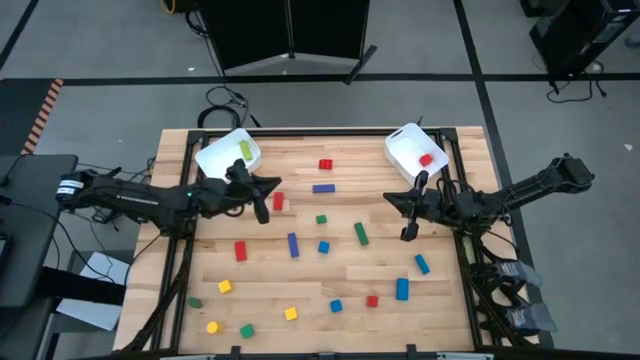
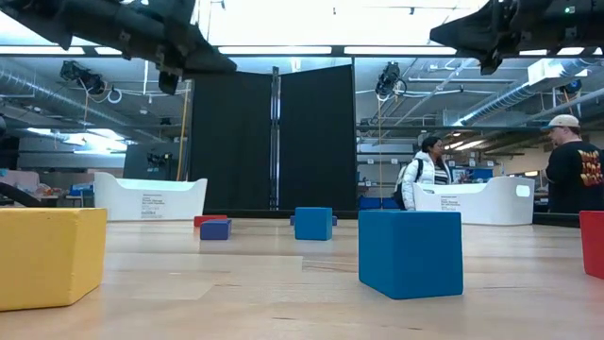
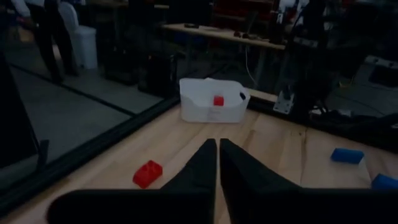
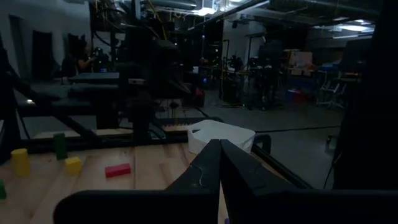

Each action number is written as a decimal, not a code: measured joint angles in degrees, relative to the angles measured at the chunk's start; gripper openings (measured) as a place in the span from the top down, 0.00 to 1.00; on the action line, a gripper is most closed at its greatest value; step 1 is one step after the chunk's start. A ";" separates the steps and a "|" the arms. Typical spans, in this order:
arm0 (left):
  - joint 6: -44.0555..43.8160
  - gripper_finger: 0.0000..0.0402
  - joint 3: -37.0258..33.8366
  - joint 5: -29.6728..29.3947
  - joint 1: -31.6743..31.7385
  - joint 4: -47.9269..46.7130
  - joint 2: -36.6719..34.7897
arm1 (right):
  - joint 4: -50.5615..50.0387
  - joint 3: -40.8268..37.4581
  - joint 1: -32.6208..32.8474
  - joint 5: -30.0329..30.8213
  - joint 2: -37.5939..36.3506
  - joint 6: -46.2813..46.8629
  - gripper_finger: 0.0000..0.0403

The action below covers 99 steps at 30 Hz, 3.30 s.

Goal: Sort blocks by size
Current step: Put the large violet block into the left white bin

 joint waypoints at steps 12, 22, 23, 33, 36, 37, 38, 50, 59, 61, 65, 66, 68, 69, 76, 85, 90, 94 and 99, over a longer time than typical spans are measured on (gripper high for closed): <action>3.88 0.99 -0.83 -0.58 -0.69 -2.27 -6.63 | -4.03 0.00 -0.04 0.00 0.00 -0.84 0.97; 2.42 0.99 -1.85 -0.51 -0.69 -5.67 -10.20 | -8.98 0.00 0.22 0.00 -0.02 -1.02 0.97; 2.05 0.99 -1.86 -0.50 -0.69 -6.43 -10.12 | -8.98 0.00 0.22 0.02 -0.02 -1.30 0.98; 0.51 0.99 -1.90 -0.31 -0.69 -7.61 -7.71 | -9.07 0.00 -0.57 0.02 -0.02 -1.26 0.96; 0.59 0.99 -1.90 0.89 -0.69 -7.58 -7.52 | -9.03 0.00 -0.57 0.02 -0.02 -1.26 0.98; 0.67 0.99 -1.90 1.16 -0.69 -7.51 -7.52 | -8.92 0.00 -0.57 0.02 -0.02 -1.26 0.98; 0.69 0.99 -1.90 1.25 -0.69 -7.23 -7.52 | -8.63 0.00 -0.57 0.02 -0.02 -1.26 0.98; 4.06 0.69 -1.90 1.31 -0.69 -5.27 -7.52 | -5.68 0.00 -0.59 0.60 -0.02 0.10 0.74; 4.38 0.53 -1.90 1.31 -0.64 -5.04 -7.52 | -5.70 0.00 -0.59 0.70 -0.02 -1.39 0.91; 4.88 0.53 -1.90 1.32 -0.64 -4.83 -7.52 | -5.70 0.00 -0.59 0.71 -0.02 -1.81 0.97; 5.03 0.53 -1.90 1.33 -0.64 -4.68 -7.52 | -5.66 0.00 -0.61 0.72 -0.02 -1.71 0.94; 5.03 0.53 -1.90 1.33 -0.64 -4.65 -7.52 | -5.66 0.00 -0.61 0.72 -0.02 -1.59 0.92; 5.03 0.53 -1.90 1.33 -0.64 -4.68 -7.52 | -5.62 0.00 -0.61 0.72 -0.02 -1.47 0.90; 5.03 0.53 -1.90 1.33 -0.64 -4.68 -7.52 | -5.62 0.00 -0.61 0.72 -0.02 -1.52 0.90; 4.15 0.53 -1.90 1.36 -0.64 -4.70 -7.52 | -5.55 0.00 -1.93 0.72 -0.02 -1.80 0.92; 3.57 0.53 -1.90 1.36 -0.64 -4.74 -7.52 | -2.68 0.00 -3.82 1.97 -0.02 -1.22 0.90; 3.50 0.53 -1.90 1.38 -0.64 -4.72 -7.52 | -1.37 0.00 -4.27 6.04 -0.02 -1.60 0.87; 3.50 0.53 -1.90 1.38 -0.64 -4.72 -7.52 | -1.22 0.00 -5.14 6.19 0.00 -1.60 0.85; 3.50 0.53 -1.90 1.37 -0.64 -4.42 -7.52 | -1.22 0.00 -6.45 6.23 -0.02 -1.28 0.82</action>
